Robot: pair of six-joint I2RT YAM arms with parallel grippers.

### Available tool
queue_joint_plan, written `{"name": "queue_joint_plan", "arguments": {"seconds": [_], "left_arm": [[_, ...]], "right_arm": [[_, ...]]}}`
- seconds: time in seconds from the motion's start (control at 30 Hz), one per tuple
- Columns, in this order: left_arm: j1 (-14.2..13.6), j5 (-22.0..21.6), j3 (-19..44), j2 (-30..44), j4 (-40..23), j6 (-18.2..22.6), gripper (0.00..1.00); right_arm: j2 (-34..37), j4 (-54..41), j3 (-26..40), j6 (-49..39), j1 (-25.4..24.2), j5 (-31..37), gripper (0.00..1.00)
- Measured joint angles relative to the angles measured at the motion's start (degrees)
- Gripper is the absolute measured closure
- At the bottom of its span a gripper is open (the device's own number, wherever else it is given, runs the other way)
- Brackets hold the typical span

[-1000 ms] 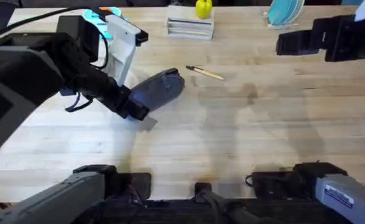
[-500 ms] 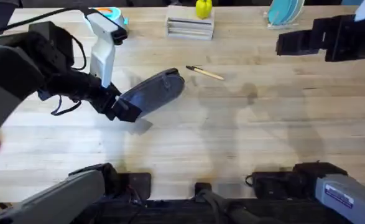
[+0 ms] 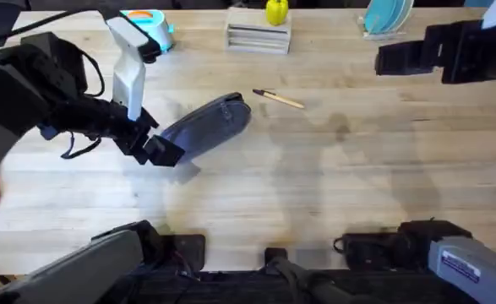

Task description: Unzip the bag, pick up the pens from the table one at a time and place them inside, then zip the bag closed.

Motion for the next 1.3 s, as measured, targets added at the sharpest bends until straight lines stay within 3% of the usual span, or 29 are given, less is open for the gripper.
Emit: {"name": "queue_joint_plan", "arguments": {"seconds": [0.3, 0.53, 0.57, 0.73, 0.93, 1.03, 1.3], "left_arm": [[0.0, 0.0, 0.0, 0.0, 0.0, 0.2, 0.023], [0.0, 0.2, 0.0, 0.0, 0.0, 0.7, 0.862], [0.0, 0.2, 0.0, 0.0, 0.1, 0.9, 0.931], [0.0, 0.3, 0.0, 0.0, 0.1, 0.9, 0.954], [0.0, 0.3, 0.0, 0.0, 0.1, 0.9, 0.960], [0.0, 0.3, 0.0, 0.0, 0.1, 0.9, 0.959], [0.0, 0.4, 0.0, 0.0, 0.1, 0.9, 0.959]], "right_arm": [[0.0, 0.0, 0.0, 0.0, 0.0, 0.0, 0.004], [0.0, 0.0, 0.0, 0.0, 0.0, 0.0, 0.005], [0.0, 0.0, 0.0, 0.0, 0.0, 0.0, 0.005], [0.0, 0.2, 0.0, 1.0, 0.0, -1.0, 0.005], [1.7, 1.6, 0.2, 3.2, 1.6, -9.4, 0.004], [4.2, 1.8, 0.2, 4.5, 5.9, -12.1, 0.004], [11.5, 9.8, 0.2, 5.7, 22.9, -14.8, 0.004]]}}
